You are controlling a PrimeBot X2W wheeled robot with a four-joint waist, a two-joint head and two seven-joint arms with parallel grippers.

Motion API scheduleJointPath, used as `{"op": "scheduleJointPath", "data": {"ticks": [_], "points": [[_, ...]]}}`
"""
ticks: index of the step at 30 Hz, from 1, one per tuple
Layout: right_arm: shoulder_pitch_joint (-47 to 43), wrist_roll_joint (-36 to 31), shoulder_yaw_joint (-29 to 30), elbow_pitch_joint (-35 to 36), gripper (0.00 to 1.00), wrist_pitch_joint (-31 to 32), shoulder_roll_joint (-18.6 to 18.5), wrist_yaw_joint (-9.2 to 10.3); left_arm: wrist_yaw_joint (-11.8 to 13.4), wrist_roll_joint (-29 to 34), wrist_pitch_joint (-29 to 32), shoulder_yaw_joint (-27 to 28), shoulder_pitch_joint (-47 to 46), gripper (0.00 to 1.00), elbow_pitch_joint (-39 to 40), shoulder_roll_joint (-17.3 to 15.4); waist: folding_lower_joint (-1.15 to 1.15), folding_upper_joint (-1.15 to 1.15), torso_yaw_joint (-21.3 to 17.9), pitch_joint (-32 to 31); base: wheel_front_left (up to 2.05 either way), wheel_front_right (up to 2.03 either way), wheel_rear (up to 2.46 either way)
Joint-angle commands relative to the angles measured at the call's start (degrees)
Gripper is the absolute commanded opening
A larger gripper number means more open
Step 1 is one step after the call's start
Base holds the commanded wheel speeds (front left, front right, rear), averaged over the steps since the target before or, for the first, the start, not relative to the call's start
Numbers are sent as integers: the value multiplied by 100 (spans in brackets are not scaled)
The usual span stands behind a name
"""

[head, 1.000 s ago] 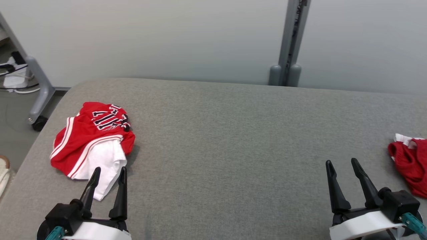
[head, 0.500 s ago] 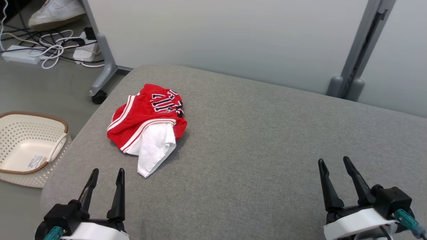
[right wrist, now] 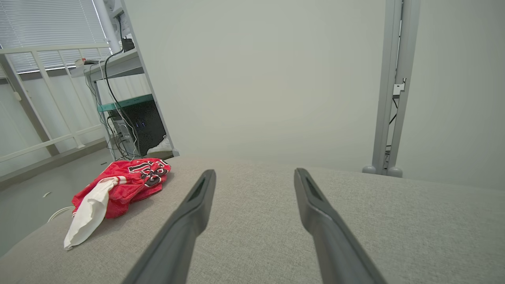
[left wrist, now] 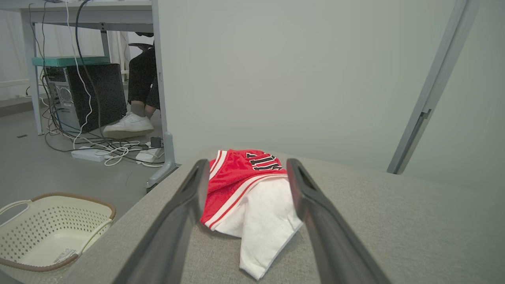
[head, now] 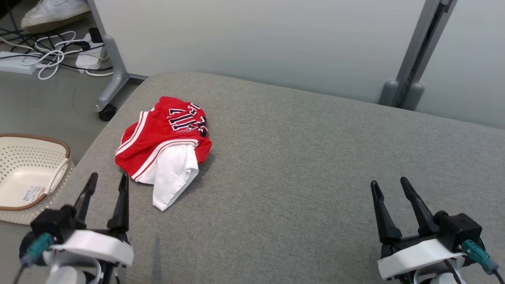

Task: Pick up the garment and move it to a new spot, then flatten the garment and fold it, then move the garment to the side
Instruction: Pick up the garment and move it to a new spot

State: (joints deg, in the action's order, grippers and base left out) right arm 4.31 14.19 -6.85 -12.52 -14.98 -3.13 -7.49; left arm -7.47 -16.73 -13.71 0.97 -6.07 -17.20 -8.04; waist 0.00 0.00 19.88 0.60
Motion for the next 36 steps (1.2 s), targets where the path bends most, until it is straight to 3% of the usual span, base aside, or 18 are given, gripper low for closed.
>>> {"op": "scheduleJointPath", "data": {"ticks": [1, 11, 16, 21, 29, 36], "points": [[49, -3, -6, -9, 100, -29, -15, -1, -5, -21, 79, -13, -218, 100, -13, -124, 0, 0, -99, 43, 0, 0, 0], [332, -99, -103, 18, 100, -29, -5, -1, -5, -834, 1562, -531, -1931, 100, -588, -1359, 0, 0, -741, 436, 0, 0, 0], [554, -153, -209, 32, 100, -30, 1, -1, -5, -1299, 2204, -859, -2656, 100, -1362, -2061, 0, 0, -1184, 740, 0, 0, 0], [771, -175, -278, 79, 100, -30, 5, -1, -5, -1841, 2645, -1138, -3155, 100, -2184, -2519, 0, 0, -1639, 1077, 0, 0, 0], [875, -130, -314, 182, 100, -29, 9, -1, -5, -2610, 3117, -1510, -3467, 100, -3167, -2953, 0, 0, -2123, 1342, 0, 0, 0], [926, -157, -343, 215, 100, -29, 10, -1, -5, -3065, 2971, -1727, -3609, 100, -3936, -3138, 0, 0, -2377, 1533, 0, 0, 0]]}}
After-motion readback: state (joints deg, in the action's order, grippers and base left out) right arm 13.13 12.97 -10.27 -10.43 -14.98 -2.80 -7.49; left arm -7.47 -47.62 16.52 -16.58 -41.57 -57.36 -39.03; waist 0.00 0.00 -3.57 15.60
